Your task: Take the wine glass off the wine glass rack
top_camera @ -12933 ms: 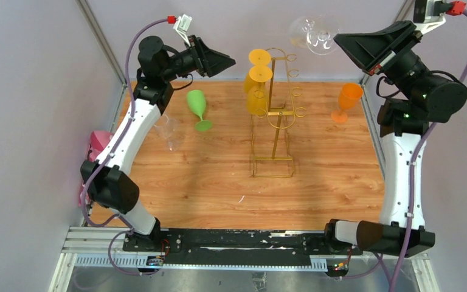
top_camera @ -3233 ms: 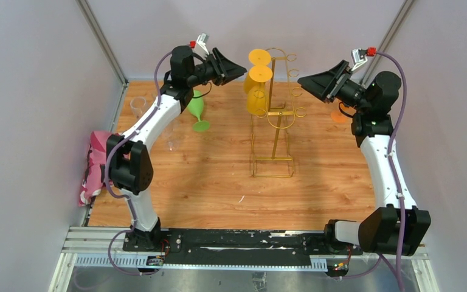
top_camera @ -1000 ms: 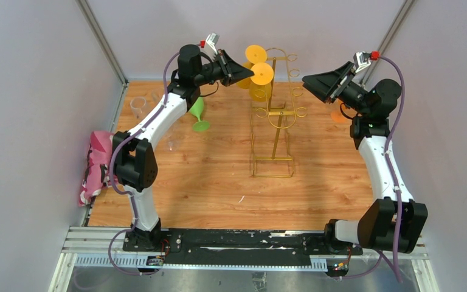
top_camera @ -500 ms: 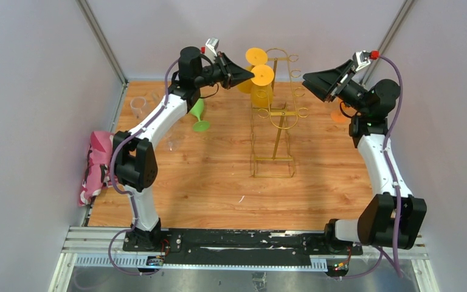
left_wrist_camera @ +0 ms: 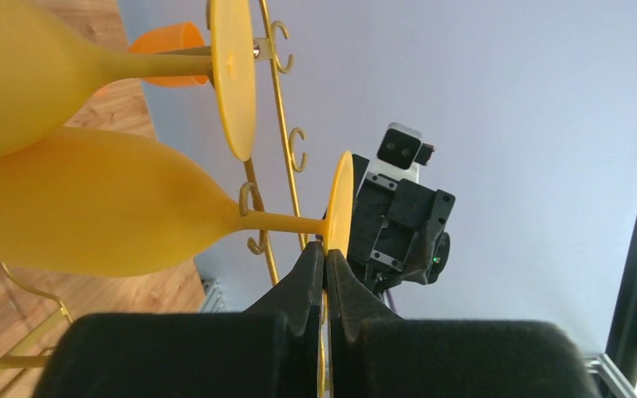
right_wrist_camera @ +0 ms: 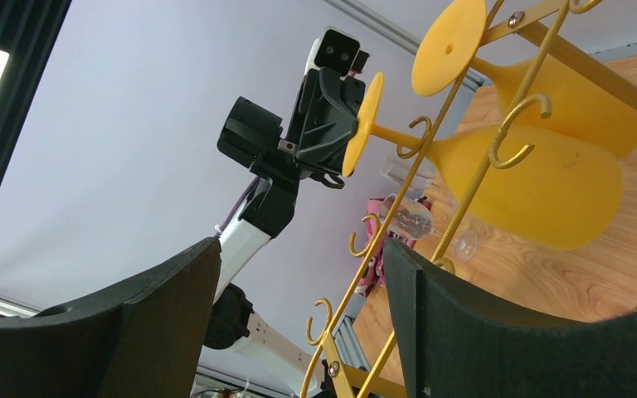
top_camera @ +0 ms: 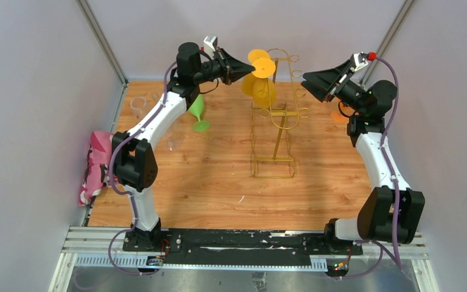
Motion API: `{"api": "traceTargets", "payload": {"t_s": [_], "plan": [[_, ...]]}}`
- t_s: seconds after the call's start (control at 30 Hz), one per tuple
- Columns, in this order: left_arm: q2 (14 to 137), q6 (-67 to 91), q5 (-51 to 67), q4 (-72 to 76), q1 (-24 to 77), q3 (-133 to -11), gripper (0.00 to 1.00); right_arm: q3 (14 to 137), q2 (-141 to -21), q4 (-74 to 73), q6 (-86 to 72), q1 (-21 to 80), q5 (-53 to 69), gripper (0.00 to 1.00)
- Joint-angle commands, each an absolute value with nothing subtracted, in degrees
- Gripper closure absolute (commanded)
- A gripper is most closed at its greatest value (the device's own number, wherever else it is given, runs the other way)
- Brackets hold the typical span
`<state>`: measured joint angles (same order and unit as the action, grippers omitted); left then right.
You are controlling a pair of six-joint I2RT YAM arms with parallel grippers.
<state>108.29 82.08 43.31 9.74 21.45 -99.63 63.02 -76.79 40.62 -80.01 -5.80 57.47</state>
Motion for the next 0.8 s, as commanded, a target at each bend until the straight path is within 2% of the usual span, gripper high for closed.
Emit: {"api": "traceTargets", "payload": {"t_s": [0.0, 0.13, 0.77], "plan": [[108.5, 83.9, 44.8, 6.6, 22.0, -102.9, 1.0, 62.1, -77.1, 43.9, -81.2, -6.9, 58.3, 0.24], [108.8, 77.0, 43.3, -5.0, 22.0, -106.5, 1.0, 61.6, -77.8, 45.9, -83.0, -6.8, 58.4, 0.24], [107.0, 76.1, 43.4, -3.5, 18.1, -101.4, 1.0, 60.0, -79.4, 50.0, -86.3, -6.9, 58.6, 0.24]]}}
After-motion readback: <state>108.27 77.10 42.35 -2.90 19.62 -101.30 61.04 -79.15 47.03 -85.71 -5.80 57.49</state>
